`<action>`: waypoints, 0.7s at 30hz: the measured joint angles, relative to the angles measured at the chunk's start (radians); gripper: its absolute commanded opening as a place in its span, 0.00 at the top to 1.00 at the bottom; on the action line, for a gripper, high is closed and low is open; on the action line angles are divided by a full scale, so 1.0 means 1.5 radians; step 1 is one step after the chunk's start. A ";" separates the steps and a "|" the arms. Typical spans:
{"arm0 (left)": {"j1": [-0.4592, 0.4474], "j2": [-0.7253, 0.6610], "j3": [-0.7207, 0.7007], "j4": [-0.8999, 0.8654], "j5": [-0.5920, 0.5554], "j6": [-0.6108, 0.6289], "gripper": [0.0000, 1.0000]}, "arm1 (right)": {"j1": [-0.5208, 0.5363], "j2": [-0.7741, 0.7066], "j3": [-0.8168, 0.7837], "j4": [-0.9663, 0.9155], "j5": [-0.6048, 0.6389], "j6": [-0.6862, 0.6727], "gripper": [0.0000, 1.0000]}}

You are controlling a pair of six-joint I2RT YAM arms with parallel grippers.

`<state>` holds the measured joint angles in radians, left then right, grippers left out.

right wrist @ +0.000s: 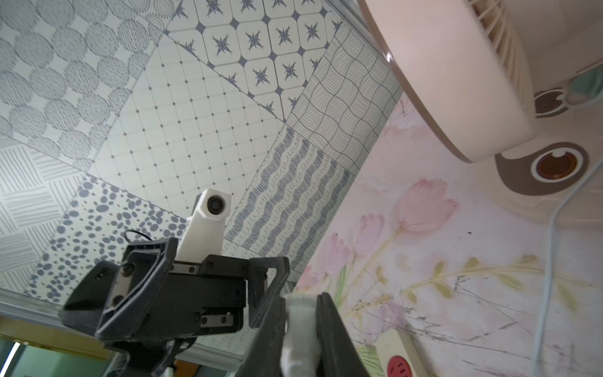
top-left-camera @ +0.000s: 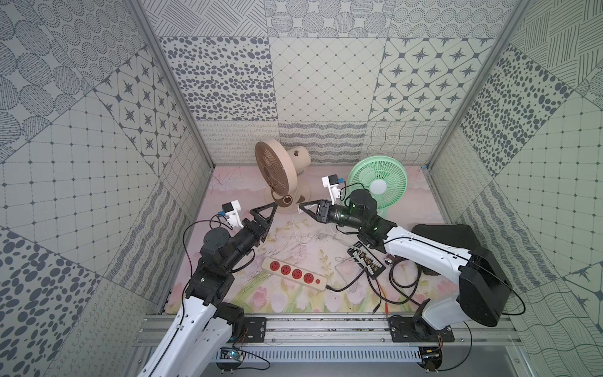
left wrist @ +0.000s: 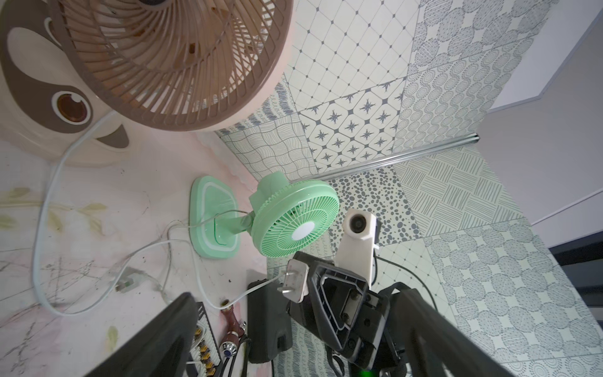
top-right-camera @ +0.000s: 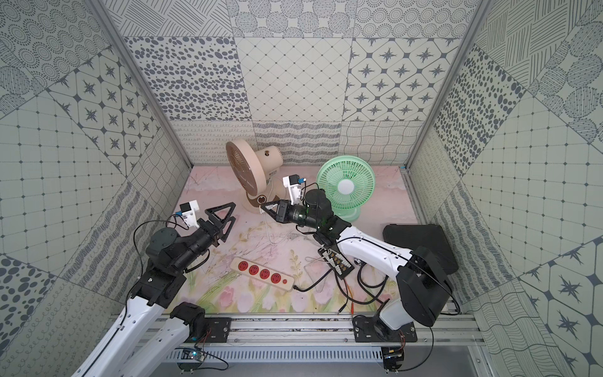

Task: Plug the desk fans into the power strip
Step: Insert the plug into the socket.

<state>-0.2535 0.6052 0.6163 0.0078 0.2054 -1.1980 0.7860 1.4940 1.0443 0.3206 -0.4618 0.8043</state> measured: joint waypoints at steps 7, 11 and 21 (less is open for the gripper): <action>0.000 -0.014 -0.025 -0.153 -0.047 0.045 0.00 | 0.004 0.009 0.008 -0.116 -0.018 -0.165 1.00; 0.000 -0.024 -0.064 -0.209 -0.071 0.057 0.01 | 0.012 0.025 -0.001 -0.129 -0.004 -0.234 1.00; 0.000 -0.016 -0.164 -0.224 -0.108 0.106 0.01 | 0.071 0.068 -0.038 -0.111 0.032 -0.396 1.00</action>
<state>-0.2535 0.5819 0.3710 -0.3286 0.0437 -1.0397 0.8925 1.5963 0.9871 0.1539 -0.4141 0.2100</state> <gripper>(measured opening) 0.995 0.193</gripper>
